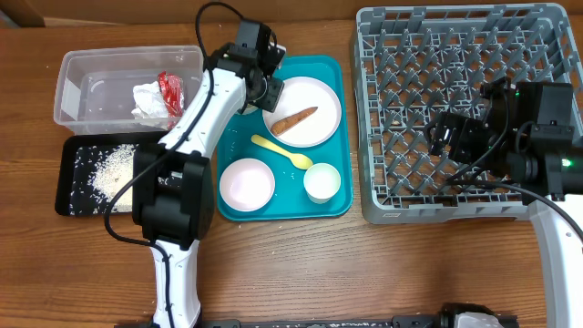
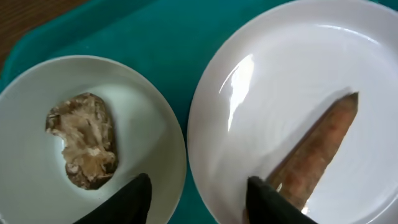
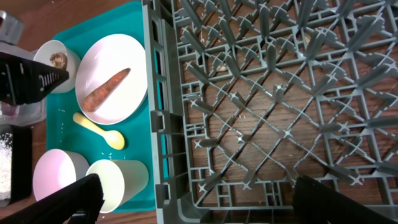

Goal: Sort waste into correct bins and load items into the dishwasher
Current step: 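Reach the left gripper to the small bowl with food scraps and grasp it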

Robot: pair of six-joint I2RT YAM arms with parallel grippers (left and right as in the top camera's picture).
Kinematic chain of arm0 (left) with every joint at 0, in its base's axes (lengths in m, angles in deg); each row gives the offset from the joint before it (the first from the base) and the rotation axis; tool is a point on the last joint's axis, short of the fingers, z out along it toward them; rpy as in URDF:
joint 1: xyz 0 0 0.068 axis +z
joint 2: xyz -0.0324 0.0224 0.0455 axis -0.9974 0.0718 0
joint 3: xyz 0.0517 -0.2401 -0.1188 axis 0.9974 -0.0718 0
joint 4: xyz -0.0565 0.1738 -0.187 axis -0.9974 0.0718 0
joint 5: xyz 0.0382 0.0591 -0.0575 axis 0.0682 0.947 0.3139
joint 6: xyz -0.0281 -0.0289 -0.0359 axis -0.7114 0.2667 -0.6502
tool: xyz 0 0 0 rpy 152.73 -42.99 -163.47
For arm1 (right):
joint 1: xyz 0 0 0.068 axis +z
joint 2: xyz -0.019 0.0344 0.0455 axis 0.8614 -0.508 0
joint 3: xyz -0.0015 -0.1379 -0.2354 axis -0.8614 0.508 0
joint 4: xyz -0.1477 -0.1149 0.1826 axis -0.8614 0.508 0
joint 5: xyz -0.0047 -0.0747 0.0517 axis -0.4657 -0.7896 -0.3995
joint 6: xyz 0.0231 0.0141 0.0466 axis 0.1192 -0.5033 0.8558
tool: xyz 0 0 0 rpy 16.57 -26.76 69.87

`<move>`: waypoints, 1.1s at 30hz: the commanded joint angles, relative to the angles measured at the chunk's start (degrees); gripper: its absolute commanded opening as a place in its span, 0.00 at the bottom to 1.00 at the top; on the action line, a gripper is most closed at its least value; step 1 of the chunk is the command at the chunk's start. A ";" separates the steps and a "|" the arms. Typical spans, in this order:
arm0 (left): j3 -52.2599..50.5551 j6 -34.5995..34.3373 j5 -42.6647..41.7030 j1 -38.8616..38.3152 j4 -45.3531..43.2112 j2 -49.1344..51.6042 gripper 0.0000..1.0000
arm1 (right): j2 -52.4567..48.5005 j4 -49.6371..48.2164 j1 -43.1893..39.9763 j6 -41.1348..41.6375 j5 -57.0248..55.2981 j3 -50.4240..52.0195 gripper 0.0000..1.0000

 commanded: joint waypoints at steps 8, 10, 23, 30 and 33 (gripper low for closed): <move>-3.50 -11.47 7.50 0.22 -3.26 -0.33 0.31 | 0.13 0.09 -0.11 -0.22 -0.57 -1.38 1.00; -3.58 -11.47 7.48 0.22 -3.28 -0.31 0.32 | 0.13 0.07 -0.11 -0.22 -0.57 -1.38 1.00; -3.89 -11.43 7.32 0.22 -3.85 2.23 0.22 | 0.13 0.20 -0.11 -0.22 -1.03 -1.38 1.00; -3.89 -11.43 7.10 0.17 -3.98 2.23 0.21 | 0.15 0.28 -0.11 -0.22 -1.03 -1.38 1.00; -3.89 -11.43 7.13 0.17 -4.04 2.34 0.21 | 0.13 0.50 -0.11 -0.22 -1.01 -1.38 1.00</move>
